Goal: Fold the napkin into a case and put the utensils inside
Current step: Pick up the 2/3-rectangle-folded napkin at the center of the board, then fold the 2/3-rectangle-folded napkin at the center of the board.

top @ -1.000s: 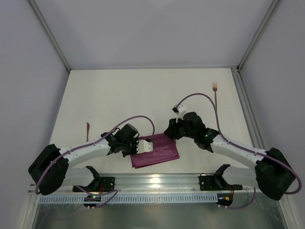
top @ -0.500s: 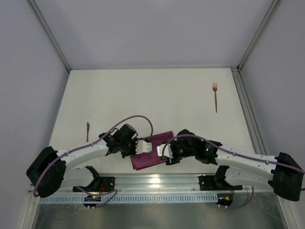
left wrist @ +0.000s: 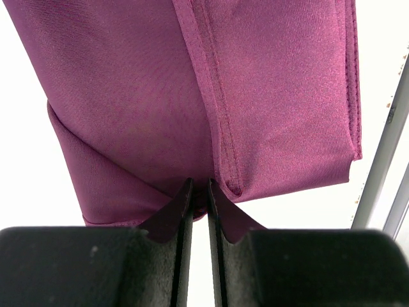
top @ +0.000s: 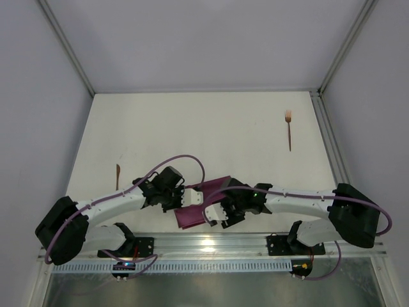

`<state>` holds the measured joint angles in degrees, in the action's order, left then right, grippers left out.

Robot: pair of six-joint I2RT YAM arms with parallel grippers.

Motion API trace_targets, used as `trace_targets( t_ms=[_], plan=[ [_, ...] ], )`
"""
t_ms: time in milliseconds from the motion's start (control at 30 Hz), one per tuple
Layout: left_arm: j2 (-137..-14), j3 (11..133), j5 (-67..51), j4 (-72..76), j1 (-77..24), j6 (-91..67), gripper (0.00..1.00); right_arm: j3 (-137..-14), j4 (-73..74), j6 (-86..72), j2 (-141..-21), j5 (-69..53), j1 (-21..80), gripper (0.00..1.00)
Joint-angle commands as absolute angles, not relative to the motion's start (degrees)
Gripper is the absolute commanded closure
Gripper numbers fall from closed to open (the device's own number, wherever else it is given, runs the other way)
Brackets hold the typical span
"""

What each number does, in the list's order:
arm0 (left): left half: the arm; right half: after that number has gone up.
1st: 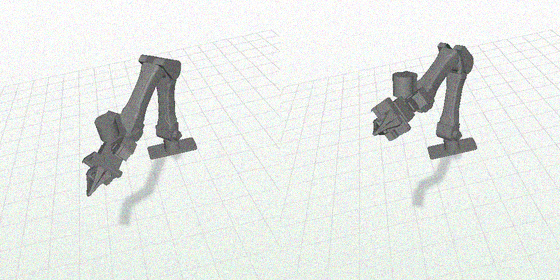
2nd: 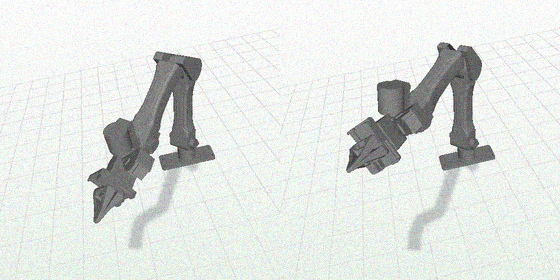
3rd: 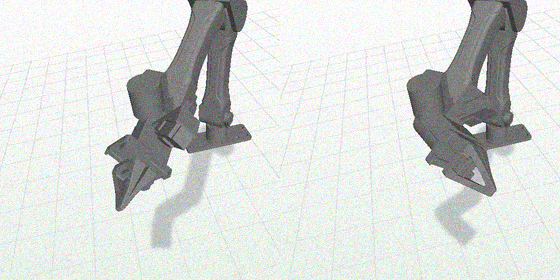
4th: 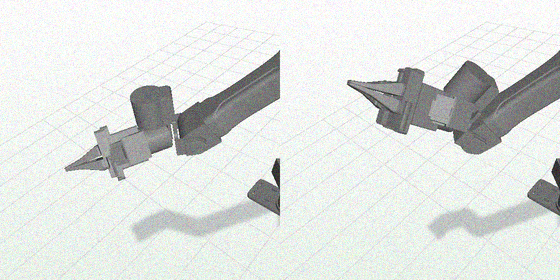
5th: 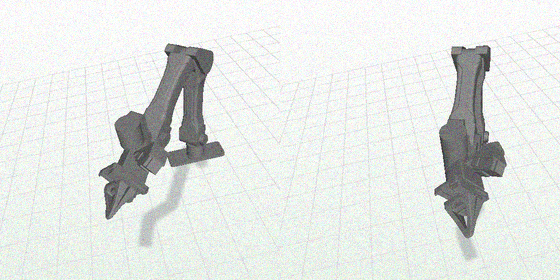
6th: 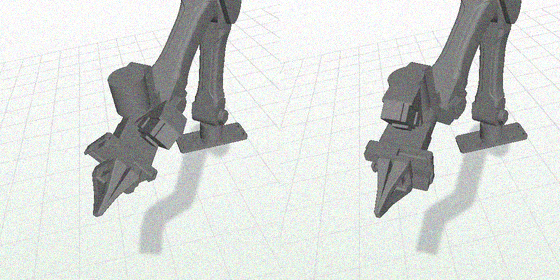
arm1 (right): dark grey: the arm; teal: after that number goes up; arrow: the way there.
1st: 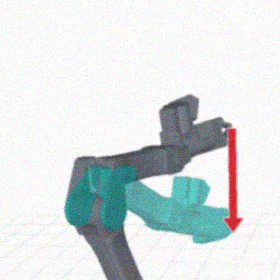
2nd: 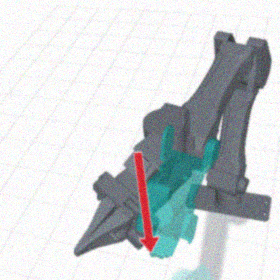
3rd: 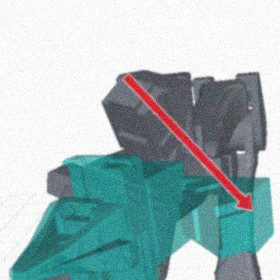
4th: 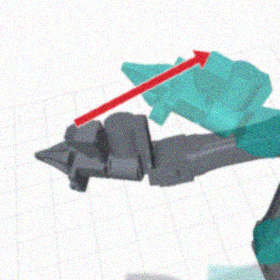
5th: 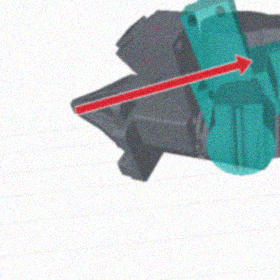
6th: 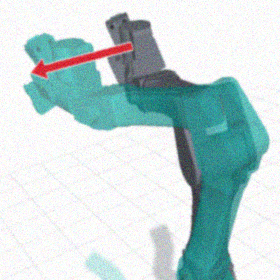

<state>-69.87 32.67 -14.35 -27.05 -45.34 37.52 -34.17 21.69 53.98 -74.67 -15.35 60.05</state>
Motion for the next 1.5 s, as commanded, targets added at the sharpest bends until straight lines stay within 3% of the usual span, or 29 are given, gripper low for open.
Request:
trace_targets(
  t_ms=[0,67,100,200,433,733,1033,1467],
  plan=[
    [-69.9,34.7,-15.6,-27.7,-45.0,37.4,0.84,-36.1,22.2,54.8,-77.9,-12.8,60.5,0.45],
    [-69.6,35.0,-15.9,-27.9,-45.0,37.3,0.83,-35.9,21.6,54.2,-78.3,-11.7,60.5,0.51],
    [-69.6,35.1,-16.1,-27.9,-45.0,37.2,0.82,-35.7,21.5,54.1,-78.2,-10.9,60.5,0.61],
    [-69.8,35.2,-16.6,-27.9,-45.1,37.2,0.81,-35.8,22.5,53.8,-77.7,-10.6,60.5,0.76],
    [-69.9,35.2,-17.0,-28.0,-44.9,37.4,0.79,-36.0,22.5,51.4,-78.5,-12.3,60.5,0.96],
    [-72.2,34.1,-15.2,-26.3,-44.9,39.6,0.74,-41.2,25.6,46.1,-77.2,-21.5,58.3,0.96],
    [-73.5,31.6,-15.1,-23.5,-44.8,42.5,0.73,-42.5,19.3,39.3,-77.0,-30.0,50.1,0.96],
    [-71.8,29.2,-14.3,-21.8,-44.9,47.6,0.72,-51.0,21.6,32.6,-84.8,-36.2,42.5,0.96]
  ],
)
